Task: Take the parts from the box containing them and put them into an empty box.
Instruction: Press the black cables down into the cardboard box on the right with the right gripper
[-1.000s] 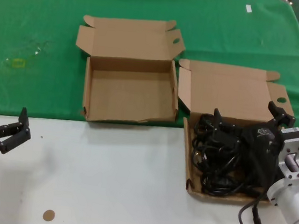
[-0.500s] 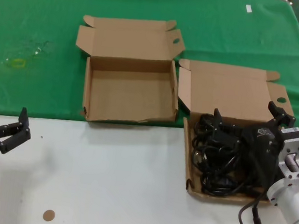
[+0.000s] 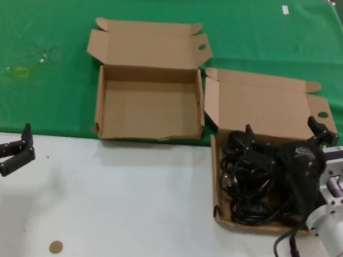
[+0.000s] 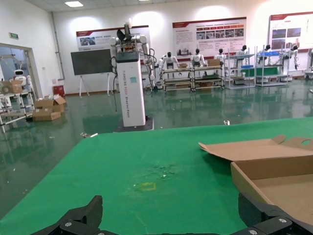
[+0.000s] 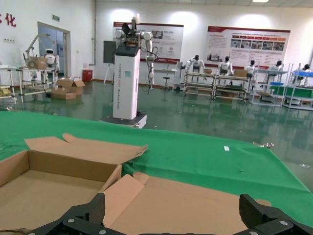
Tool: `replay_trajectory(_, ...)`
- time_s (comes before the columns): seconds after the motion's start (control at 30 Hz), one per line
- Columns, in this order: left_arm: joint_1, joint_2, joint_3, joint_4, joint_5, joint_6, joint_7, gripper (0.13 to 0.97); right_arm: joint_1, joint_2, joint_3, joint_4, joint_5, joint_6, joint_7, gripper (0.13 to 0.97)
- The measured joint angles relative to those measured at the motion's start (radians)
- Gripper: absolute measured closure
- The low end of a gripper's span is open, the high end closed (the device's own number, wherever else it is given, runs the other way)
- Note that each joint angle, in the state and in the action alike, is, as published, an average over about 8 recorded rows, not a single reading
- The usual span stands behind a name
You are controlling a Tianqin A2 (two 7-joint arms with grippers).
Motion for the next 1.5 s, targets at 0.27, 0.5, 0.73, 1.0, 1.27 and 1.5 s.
replay_trajectory(0.27, 0.000, 0.000, 0.000, 0.000, 0.000, 0.000, 0.000, 0.132, 0.000, 0.000, 0.000, 0.000, 0.000, 0.000, 0.000, 0.129)
replay_trajectory(0.5, 0.000, 0.000, 0.000, 0.000, 0.000, 0.000, 0.000, 0.132, 0.000, 0.000, 0.000, 0.000, 0.000, 0.000, 0.000, 0.129)
replay_trajectory(0.73, 0.000, 0.000, 0.000, 0.000, 0.000, 0.000, 0.000, 0.132, 0.000, 0.000, 0.000, 0.000, 0.000, 0.000, 0.000, 0.129)
replay_trajectory(1.0, 0.000, 0.000, 0.000, 0.000, 0.000, 0.000, 0.000, 0.132, 0.000, 0.000, 0.000, 0.000, 0.000, 0.000, 0.000, 0.129)
replay_trajectory(1.27, 0.000, 0.000, 0.000, 0.000, 0.000, 0.000, 0.000, 0.132, 0.000, 0.000, 0.000, 0.000, 0.000, 0.000, 0.000, 0.129)
replay_trajectory(1.5, 0.000, 0.000, 0.000, 0.000, 0.000, 0.000, 0.000, 0.132, 0.000, 0.000, 0.000, 0.000, 0.000, 0.000, 0.000, 0.129)
